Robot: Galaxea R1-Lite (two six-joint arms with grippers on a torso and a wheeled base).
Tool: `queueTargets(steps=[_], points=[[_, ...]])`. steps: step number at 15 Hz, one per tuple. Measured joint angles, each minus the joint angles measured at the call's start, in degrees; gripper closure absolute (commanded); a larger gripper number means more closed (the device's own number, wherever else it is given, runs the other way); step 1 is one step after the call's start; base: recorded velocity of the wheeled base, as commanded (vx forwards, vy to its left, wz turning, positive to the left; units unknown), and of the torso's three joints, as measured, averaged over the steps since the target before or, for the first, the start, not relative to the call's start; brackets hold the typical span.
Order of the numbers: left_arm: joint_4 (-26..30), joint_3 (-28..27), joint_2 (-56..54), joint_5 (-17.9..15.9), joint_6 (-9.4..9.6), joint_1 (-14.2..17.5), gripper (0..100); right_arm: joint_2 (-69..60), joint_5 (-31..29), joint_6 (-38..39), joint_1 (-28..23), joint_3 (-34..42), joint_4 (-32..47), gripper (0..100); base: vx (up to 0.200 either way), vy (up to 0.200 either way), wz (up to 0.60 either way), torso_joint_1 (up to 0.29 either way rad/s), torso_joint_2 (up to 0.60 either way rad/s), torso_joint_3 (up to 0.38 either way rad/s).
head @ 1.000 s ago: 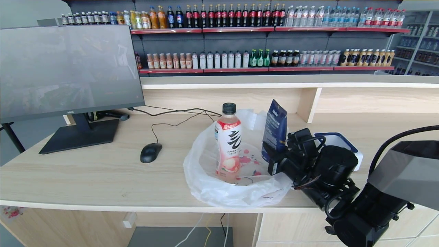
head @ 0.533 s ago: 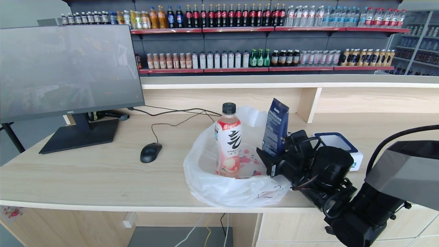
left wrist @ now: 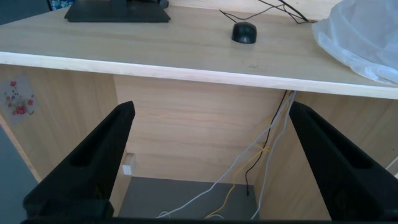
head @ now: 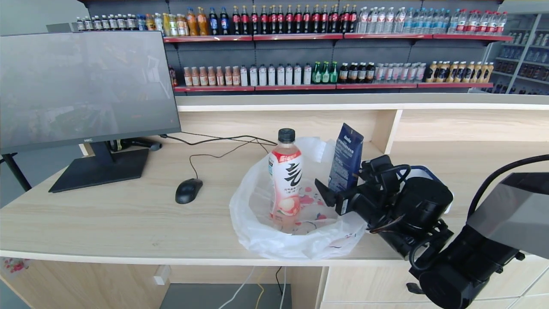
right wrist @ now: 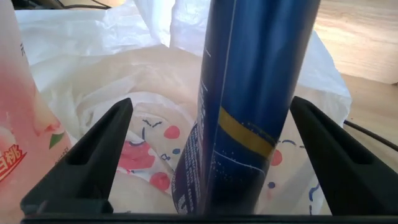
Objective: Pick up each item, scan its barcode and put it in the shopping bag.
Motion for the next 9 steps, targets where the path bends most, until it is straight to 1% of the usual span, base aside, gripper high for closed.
queueTargets(steps=[6,9], points=[[0.00,0.00,0.00,0.00,0.06,0.02,0,-2.30,0.00,-0.02,0.59,0.07,-0.01,0,0.000,0.000,0.00,0.000,0.00,0.000],[0.00,0.00,0.00,0.00,0.06,0.00,0,-4.46,0.02,-0.02,0.98,2.19,-0.04,0,0.000,0.000,0.00,0.000,0.00,0.000]])
